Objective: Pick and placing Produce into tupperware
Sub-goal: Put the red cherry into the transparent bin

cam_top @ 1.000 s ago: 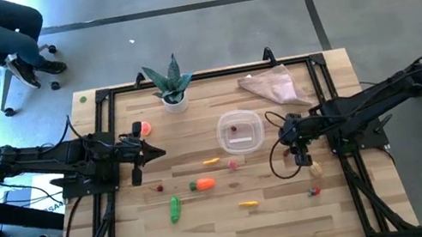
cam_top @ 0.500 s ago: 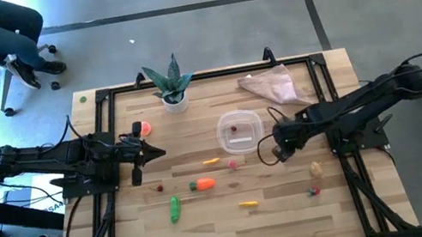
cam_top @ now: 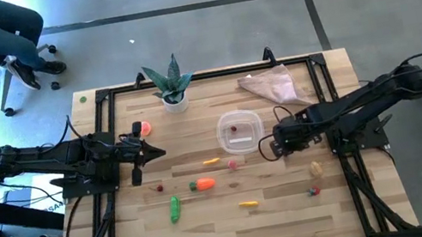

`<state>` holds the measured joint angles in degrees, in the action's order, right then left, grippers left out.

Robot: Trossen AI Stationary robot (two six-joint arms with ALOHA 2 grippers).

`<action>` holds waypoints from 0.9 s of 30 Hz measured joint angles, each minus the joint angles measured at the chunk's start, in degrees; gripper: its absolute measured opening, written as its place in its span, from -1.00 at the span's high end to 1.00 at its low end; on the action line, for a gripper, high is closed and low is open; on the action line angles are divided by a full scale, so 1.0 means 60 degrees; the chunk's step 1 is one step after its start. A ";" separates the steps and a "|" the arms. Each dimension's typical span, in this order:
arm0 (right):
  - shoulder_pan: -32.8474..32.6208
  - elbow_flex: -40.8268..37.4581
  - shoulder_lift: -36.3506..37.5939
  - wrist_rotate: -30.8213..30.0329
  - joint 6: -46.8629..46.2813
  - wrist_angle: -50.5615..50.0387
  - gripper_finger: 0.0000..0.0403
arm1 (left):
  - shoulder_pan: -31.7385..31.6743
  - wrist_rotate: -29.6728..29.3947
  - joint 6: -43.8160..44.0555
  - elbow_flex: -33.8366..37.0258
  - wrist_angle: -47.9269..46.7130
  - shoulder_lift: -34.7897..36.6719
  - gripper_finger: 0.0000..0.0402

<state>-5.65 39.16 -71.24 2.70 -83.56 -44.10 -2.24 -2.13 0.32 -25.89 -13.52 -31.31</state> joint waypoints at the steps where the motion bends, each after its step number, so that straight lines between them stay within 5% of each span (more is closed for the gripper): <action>1: 0.0002 0.0000 0.0000 -0.0064 -0.0176 -0.0005 0.41 | 0.0000 0.0000 0.0000 0.0000 -0.0004 -0.0002 0.96; 27: -0.0022 0.0000 -0.1870 0.0332 -0.1649 0.0556 0.41 | 0.0000 -0.0003 0.0000 0.0000 0.0000 -0.0003 0.96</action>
<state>-5.78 39.16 -82.46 4.69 -93.45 -40.76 -2.24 -2.15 0.32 -25.89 -13.52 -31.33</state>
